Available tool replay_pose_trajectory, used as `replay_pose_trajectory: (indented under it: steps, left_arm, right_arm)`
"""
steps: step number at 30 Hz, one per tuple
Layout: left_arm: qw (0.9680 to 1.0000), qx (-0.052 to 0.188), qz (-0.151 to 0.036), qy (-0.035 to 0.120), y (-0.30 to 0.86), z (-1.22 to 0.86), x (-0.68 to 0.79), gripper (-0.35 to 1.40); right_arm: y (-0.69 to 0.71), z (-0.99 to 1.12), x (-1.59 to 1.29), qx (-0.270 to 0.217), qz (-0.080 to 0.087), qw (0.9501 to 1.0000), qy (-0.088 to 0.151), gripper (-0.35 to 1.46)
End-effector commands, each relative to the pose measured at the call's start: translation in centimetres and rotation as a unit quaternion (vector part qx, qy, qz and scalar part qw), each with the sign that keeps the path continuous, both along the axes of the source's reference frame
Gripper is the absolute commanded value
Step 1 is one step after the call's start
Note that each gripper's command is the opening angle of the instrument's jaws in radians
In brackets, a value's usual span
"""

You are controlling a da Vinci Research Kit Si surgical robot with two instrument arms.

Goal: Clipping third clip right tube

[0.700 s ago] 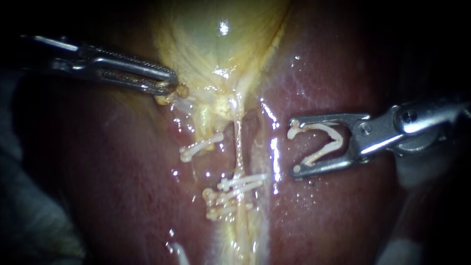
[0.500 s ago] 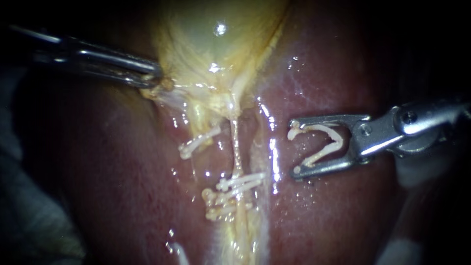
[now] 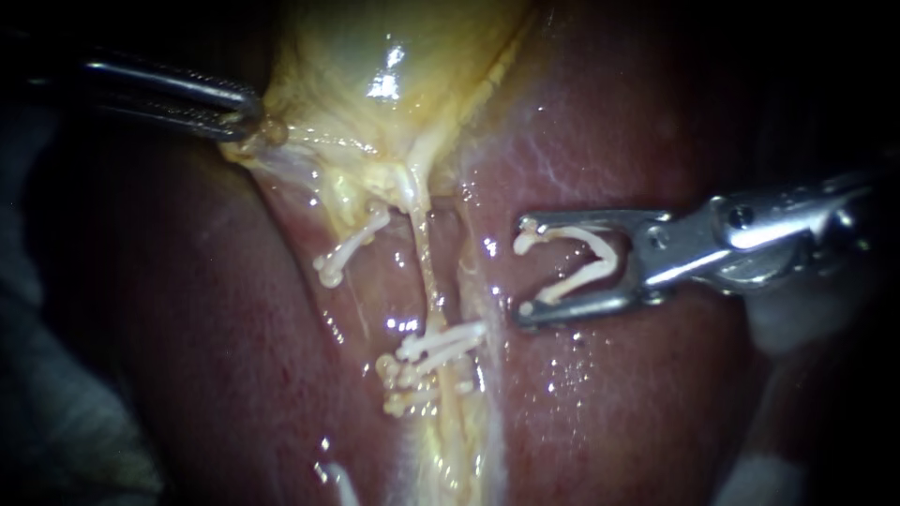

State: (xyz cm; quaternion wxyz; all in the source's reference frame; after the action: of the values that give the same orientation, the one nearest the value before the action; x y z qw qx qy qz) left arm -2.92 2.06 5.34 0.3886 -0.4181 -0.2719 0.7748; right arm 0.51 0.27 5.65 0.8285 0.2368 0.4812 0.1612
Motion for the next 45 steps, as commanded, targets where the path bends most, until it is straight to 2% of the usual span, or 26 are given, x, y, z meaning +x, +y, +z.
replay_pose_trajectory:
  steps: [1, 6, 12, 15, 18, 23, 27, 30, 35, 38, 43, 45]
  left_arm:
    - [1.0000, 0.000, 0.000, 0.000, 0.00, 0.01, 0.00, -0.35]
    - [1.0000, -0.001, -0.002, 0.002, -0.01, 0.01, -0.01, -0.35]
    - [1.0000, -0.002, -0.002, 0.002, -0.02, 0.02, -0.01, -0.35]
    - [1.0000, -0.002, -0.002, 0.002, -0.02, 0.02, -0.01, -0.35]
    - [1.0000, -0.002, -0.002, 0.002, -0.02, 0.02, -0.01, -0.35]
    - [1.0000, -0.002, -0.002, 0.002, -0.02, 0.02, -0.01, -0.35]
    - [1.0000, -0.002, -0.002, 0.002, -0.02, 0.02, -0.01, -0.35]
    - [1.0000, -0.002, -0.002, 0.002, -0.02, 0.02, -0.01, -0.35]
    - [1.0000, -0.002, -0.002, 0.002, -0.02, 0.02, -0.01, -0.35]
    - [1.0000, -0.002, -0.002, 0.002, -0.02, 0.02, -0.01, -0.35]
    - [1.0000, -0.002, -0.002, 0.002, -0.02, 0.02, -0.01, -0.35]
    - [1.0000, -0.002, -0.002, 0.002, -0.02, 0.02, -0.01, -0.35]
  right_arm:
    - [0.00, 0.04, 0.03, 0.012, 0.009, 0.9999, 0.000, 0.48]
    - [0.02, 0.34, 0.22, 0.069, 0.045, 0.9966, -0.006, 0.48]
    - [0.02, 0.70, 0.43, 0.108, 0.064, 0.9920, -0.009, 0.49]
    - [0.01, 0.82, 0.55, 0.128, 0.072, 0.9892, 0.007, 0.49]
    - [-0.01, 0.88, 0.65, 0.160, 0.085, 0.9830, 0.032, 0.49]
    - [-0.04, 0.86, 0.78, 0.210, 0.082, 0.9709, 0.081, 0.49]
    - [-0.05, 0.78, 0.83, 0.246, 0.081, 0.9572, 0.129, 0.48]
    - [-0.04, 0.69, 0.85, 0.263, 0.075, 0.9500, 0.150, 0.45]
    - [-0.01, 0.57, 0.86, 0.274, 0.078, 0.9444, 0.165, 0.45]
    - [0.02, 0.54, 0.85, 0.275, 0.079, 0.9437, 0.166, 0.41]
    - [0.07, 0.50, 0.80, 0.277, 0.079, 0.9430, 0.167, 0.20]
    - [0.10, 0.47, 0.78, 0.278, 0.079, 0.9425, 0.167, 0.05]
